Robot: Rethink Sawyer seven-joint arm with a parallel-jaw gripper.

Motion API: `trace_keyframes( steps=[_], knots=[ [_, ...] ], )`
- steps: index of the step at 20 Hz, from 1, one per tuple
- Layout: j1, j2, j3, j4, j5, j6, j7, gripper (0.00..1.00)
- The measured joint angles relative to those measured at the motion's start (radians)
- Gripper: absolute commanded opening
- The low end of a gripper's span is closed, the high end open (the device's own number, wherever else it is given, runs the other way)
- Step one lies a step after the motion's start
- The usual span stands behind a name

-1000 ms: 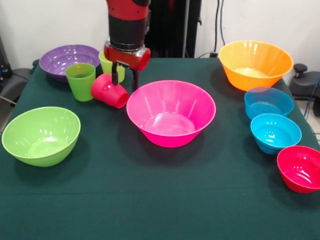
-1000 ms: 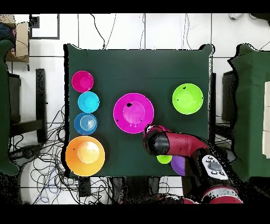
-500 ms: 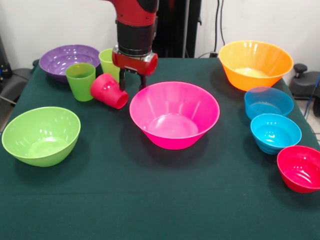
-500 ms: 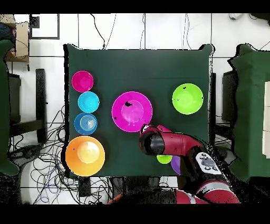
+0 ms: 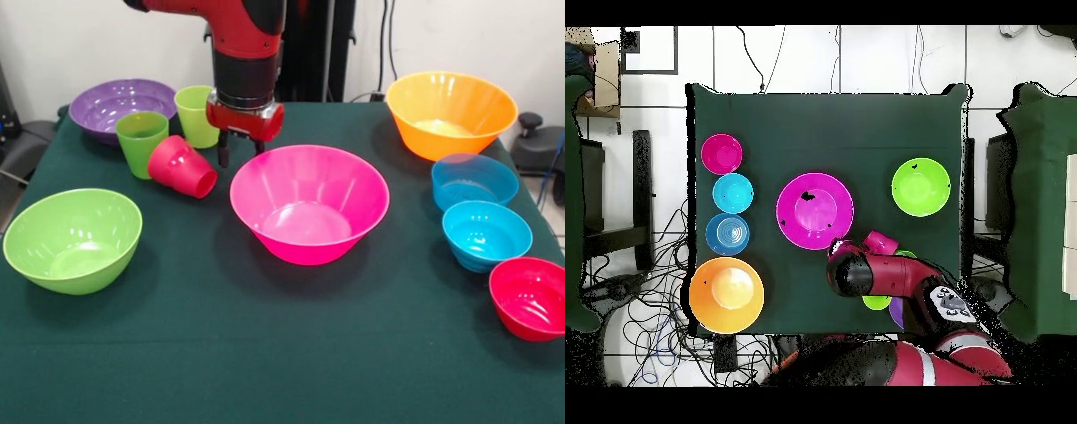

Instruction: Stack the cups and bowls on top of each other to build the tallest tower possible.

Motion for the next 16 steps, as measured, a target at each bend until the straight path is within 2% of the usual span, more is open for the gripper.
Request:
trace_keyframes(
  steps=[5, 16],
  knots=[
    [-0.003, -0.018, 0.003, 0.003, 0.01, 0.0, 0.0, 1.0],
    [-0.033, -0.118, 0.046, 0.021, 0.079, 0.057, 0.0, 1.0]
  ],
)
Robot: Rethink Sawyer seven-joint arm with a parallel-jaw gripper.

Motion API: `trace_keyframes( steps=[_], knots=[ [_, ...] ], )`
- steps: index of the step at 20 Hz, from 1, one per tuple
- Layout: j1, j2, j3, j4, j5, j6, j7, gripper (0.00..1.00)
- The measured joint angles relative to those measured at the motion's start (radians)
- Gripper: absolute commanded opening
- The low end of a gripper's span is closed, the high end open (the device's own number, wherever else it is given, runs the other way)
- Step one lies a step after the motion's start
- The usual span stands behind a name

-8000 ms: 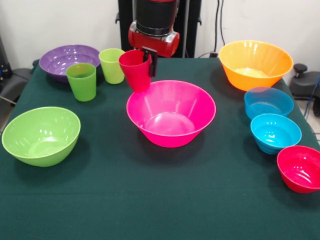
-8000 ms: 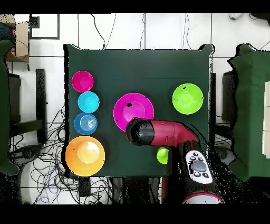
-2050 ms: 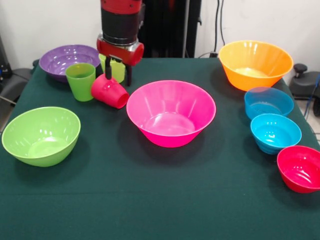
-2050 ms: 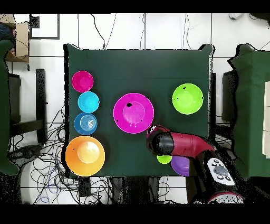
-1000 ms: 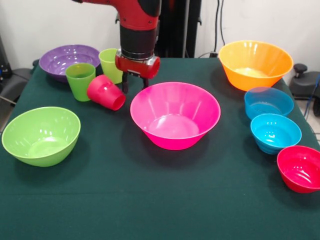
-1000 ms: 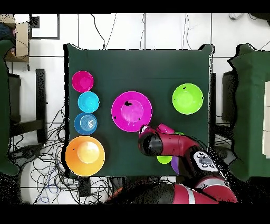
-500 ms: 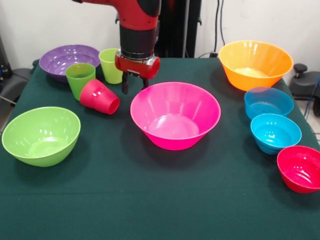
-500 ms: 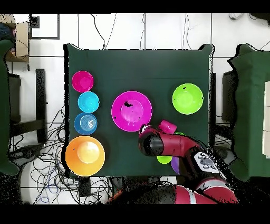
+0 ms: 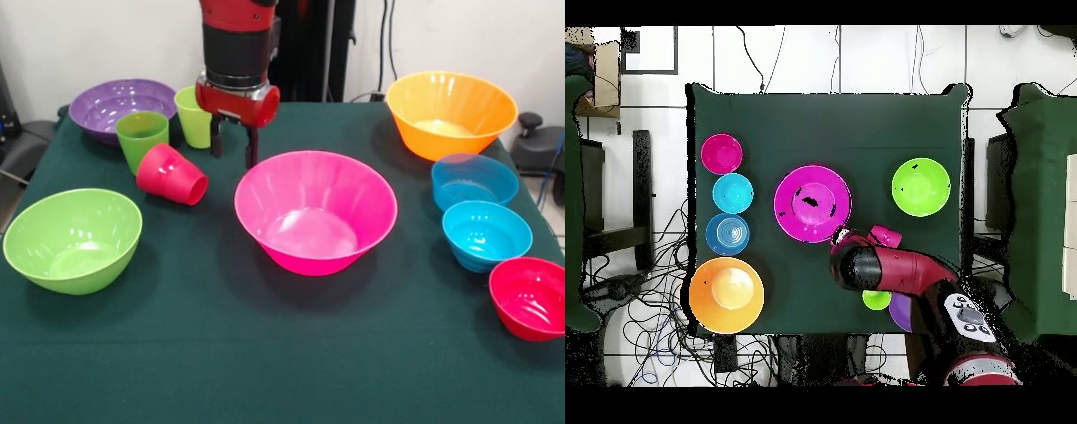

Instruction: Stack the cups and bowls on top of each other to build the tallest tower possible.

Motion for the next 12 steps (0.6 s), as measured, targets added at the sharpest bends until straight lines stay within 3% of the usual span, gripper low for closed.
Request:
trace_keyframes(
  steps=[12],
  knots=[
    [0.018, -0.119, 0.043, 0.013, 0.119, 0.139, 0.0, 1.0]
  ],
)
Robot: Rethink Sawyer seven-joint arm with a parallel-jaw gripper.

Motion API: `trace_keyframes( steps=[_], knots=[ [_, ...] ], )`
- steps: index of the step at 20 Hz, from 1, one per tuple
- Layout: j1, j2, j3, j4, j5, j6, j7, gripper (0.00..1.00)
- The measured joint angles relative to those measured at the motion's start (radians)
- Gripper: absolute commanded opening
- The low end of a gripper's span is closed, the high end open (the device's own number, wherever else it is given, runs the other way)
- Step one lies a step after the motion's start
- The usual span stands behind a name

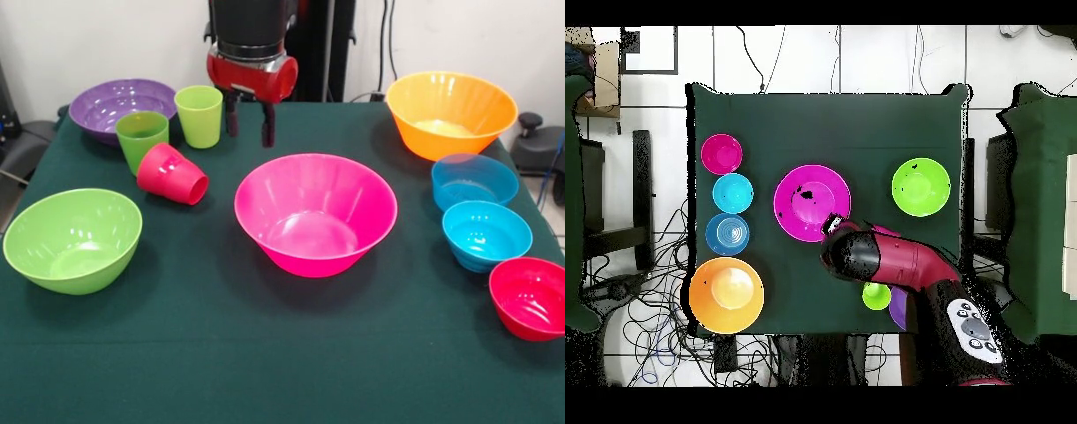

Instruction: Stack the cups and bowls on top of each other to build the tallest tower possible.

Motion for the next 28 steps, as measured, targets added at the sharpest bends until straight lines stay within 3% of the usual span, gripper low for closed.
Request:
trace_keyframes(
  steps=[11, 28],
  knots=[
    [-0.001, -0.011, 0.037, 0.008, 0.037, -0.006, 0.0, 1.0],
    [0.034, 0.117, 0.038, 0.008, 0.038, -0.128, 0.0, 1.0]
  ],
)
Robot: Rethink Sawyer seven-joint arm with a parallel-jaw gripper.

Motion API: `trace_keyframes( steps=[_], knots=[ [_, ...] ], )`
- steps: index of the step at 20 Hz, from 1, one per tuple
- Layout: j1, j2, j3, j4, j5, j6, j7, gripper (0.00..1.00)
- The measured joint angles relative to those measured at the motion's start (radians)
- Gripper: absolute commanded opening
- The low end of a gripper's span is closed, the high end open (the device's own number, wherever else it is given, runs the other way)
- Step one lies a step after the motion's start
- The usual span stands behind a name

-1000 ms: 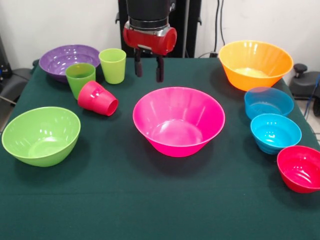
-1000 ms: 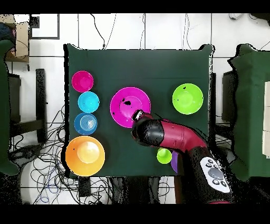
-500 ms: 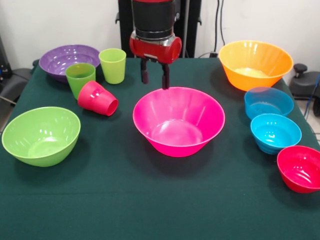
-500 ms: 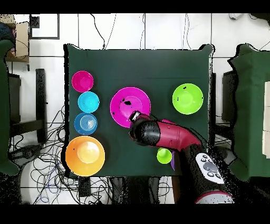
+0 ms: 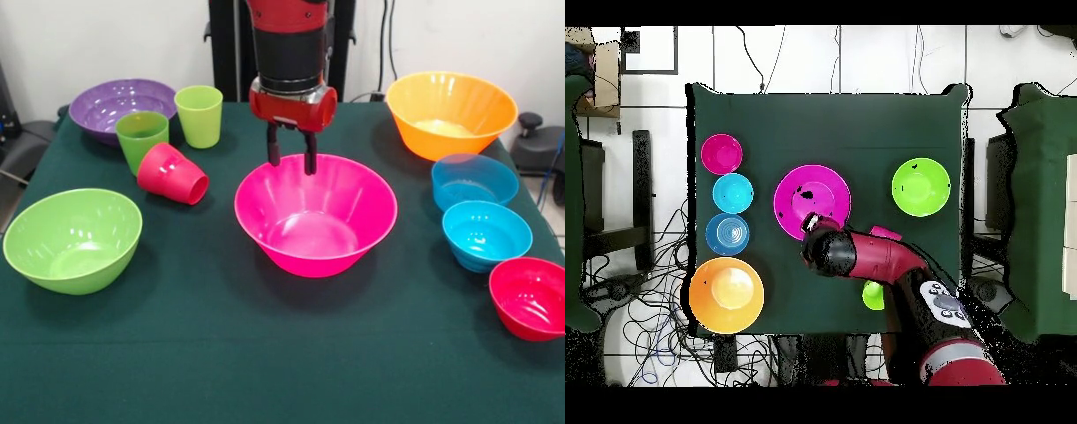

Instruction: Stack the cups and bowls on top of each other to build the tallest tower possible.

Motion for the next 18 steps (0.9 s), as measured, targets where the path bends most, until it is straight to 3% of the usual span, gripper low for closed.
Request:
trace_keyframes(
  steps=[12, 18],
  knots=[
    [0.011, 0.059, -0.011, 0.0, 0.0, -0.037, 0.0, 1.0],
    [0.023, 0.051, -0.021, 0.002, 0.0, -0.042, 0.0, 1.0]
  ],
)
